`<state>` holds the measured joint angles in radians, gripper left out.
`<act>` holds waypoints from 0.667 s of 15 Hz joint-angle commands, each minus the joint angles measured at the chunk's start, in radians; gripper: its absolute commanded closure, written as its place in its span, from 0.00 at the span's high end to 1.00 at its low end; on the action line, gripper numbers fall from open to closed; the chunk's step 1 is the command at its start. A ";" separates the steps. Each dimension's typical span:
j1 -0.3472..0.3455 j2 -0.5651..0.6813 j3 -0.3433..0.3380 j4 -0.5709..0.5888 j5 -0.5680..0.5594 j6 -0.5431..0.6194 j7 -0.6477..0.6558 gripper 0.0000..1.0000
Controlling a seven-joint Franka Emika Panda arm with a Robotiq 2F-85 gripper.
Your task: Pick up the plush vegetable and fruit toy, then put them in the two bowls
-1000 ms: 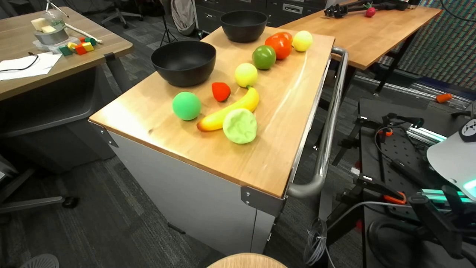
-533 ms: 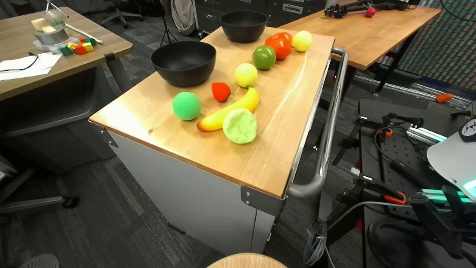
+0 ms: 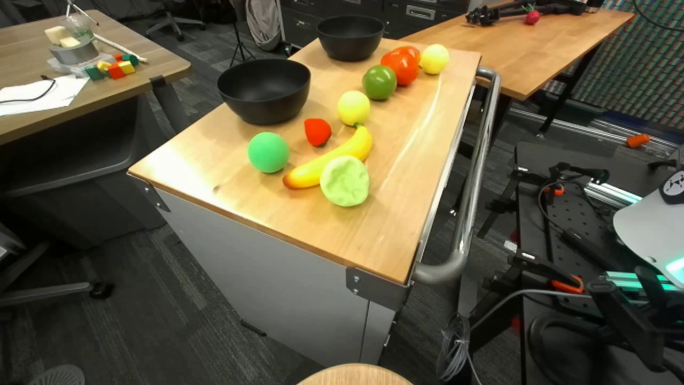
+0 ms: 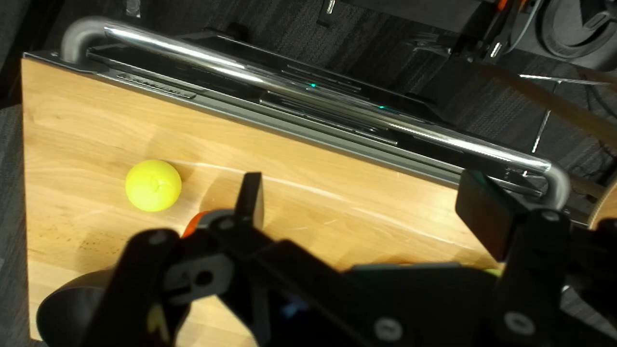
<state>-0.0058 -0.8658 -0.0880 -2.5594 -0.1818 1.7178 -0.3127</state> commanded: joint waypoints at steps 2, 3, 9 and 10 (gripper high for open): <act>0.014 0.000 -0.010 0.003 -0.007 -0.004 0.009 1.00; 0.014 0.000 -0.010 0.003 -0.007 -0.004 0.009 1.00; 0.014 0.000 -0.010 0.003 -0.007 -0.004 0.009 1.00; -0.007 -0.019 0.019 -0.015 -0.029 0.094 0.078 1.00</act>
<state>-0.0058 -0.8654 -0.0881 -2.5607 -0.1818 1.7172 -0.3127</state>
